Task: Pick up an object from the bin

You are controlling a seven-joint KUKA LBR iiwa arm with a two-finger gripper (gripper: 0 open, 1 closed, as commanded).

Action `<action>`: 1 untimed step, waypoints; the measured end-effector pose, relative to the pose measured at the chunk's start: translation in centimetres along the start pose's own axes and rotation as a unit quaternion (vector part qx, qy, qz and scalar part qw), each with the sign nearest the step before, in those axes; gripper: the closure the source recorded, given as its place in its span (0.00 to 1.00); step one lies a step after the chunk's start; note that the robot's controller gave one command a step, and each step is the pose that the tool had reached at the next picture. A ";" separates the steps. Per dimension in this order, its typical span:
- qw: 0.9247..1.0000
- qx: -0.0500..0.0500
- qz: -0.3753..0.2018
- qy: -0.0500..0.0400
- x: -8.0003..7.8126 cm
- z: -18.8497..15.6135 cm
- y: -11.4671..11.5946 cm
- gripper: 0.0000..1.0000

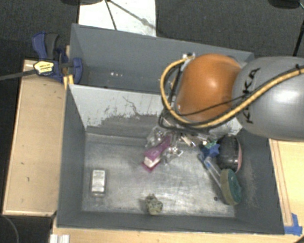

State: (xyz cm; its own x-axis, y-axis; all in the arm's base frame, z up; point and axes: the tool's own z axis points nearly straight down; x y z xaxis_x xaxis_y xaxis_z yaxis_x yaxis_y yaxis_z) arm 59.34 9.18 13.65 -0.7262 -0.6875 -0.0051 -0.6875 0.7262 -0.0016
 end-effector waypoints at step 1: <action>1.000 0.000 0.004 -0.001 -0.1 -2.0 -0.1 1.00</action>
Offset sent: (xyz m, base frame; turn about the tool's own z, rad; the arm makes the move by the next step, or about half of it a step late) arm 0.0001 0.0000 0.0191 0.0000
